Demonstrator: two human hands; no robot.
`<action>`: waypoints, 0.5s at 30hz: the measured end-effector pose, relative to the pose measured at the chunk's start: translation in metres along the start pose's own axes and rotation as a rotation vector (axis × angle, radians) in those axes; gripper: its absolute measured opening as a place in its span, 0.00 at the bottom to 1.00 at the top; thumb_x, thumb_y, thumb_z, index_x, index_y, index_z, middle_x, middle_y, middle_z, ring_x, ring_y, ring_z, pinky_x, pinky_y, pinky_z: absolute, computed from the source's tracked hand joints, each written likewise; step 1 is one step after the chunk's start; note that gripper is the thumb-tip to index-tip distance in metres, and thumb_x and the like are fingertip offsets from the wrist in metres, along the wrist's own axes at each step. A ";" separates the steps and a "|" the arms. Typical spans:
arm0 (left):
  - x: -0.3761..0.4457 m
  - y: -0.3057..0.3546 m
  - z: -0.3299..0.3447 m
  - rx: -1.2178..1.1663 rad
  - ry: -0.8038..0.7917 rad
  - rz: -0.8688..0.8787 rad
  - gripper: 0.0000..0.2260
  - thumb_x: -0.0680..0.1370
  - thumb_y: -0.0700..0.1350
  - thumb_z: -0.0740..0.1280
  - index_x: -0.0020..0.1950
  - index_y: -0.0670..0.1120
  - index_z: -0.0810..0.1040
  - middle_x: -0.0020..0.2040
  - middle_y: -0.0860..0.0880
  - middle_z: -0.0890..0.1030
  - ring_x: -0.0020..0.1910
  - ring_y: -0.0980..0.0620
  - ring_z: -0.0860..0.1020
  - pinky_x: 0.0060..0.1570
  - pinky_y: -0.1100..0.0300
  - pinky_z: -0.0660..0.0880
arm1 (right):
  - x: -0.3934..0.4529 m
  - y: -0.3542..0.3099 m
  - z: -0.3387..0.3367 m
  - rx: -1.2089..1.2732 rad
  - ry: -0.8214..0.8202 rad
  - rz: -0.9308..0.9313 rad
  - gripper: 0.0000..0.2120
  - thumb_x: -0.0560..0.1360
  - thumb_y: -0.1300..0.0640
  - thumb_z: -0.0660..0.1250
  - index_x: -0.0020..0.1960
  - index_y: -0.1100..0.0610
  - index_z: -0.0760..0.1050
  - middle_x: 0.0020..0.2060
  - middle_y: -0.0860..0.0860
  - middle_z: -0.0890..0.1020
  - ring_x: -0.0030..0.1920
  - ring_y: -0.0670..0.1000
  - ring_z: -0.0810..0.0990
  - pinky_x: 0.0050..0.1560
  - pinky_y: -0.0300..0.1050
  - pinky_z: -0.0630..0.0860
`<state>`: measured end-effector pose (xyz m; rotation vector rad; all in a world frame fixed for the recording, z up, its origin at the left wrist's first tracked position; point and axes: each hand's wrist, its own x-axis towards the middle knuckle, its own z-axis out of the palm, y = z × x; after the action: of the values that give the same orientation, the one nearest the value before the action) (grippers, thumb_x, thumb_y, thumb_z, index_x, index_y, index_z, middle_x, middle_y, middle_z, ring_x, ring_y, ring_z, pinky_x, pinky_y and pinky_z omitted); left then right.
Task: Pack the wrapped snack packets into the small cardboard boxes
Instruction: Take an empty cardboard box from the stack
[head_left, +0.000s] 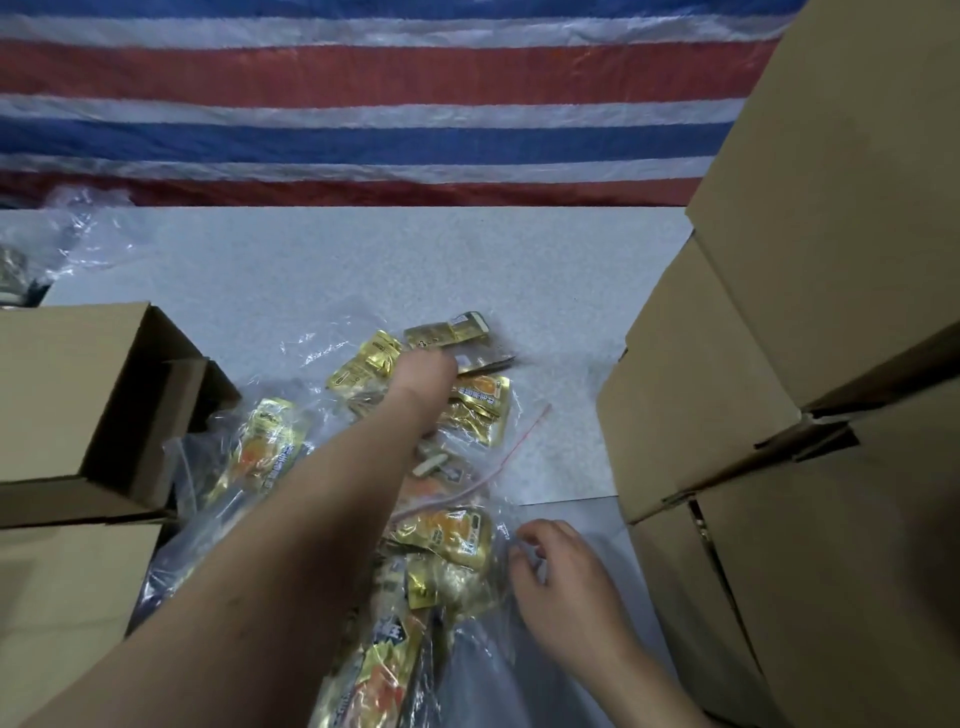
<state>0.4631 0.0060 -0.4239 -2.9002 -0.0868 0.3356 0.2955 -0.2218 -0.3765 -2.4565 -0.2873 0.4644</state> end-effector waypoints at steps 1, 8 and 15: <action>-0.004 -0.005 -0.002 -0.019 0.002 0.005 0.09 0.75 0.36 0.67 0.54 0.45 0.78 0.43 0.50 0.78 0.37 0.50 0.76 0.33 0.58 0.70 | 0.002 -0.004 0.002 0.008 0.005 -0.004 0.08 0.80 0.52 0.61 0.53 0.55 0.76 0.49 0.48 0.78 0.53 0.50 0.76 0.56 0.50 0.73; -0.011 -0.009 -0.007 -0.253 -0.098 -0.002 0.19 0.74 0.37 0.72 0.63 0.42 0.73 0.58 0.46 0.77 0.50 0.49 0.79 0.46 0.58 0.79 | -0.004 -0.025 -0.002 0.081 -0.026 -0.001 0.06 0.80 0.54 0.61 0.50 0.53 0.77 0.48 0.45 0.78 0.50 0.46 0.77 0.54 0.46 0.74; -0.029 -0.006 0.001 -0.339 -0.130 -0.151 0.15 0.78 0.35 0.64 0.65 0.41 0.74 0.52 0.45 0.80 0.45 0.51 0.79 0.42 0.60 0.79 | -0.034 -0.009 -0.002 -0.044 -0.001 0.027 0.07 0.75 0.52 0.63 0.46 0.55 0.77 0.46 0.48 0.78 0.47 0.47 0.78 0.50 0.41 0.74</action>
<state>0.4350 0.0096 -0.4171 -3.1740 -0.4202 0.5285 0.2642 -0.2263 -0.3601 -2.5057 -0.2676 0.4749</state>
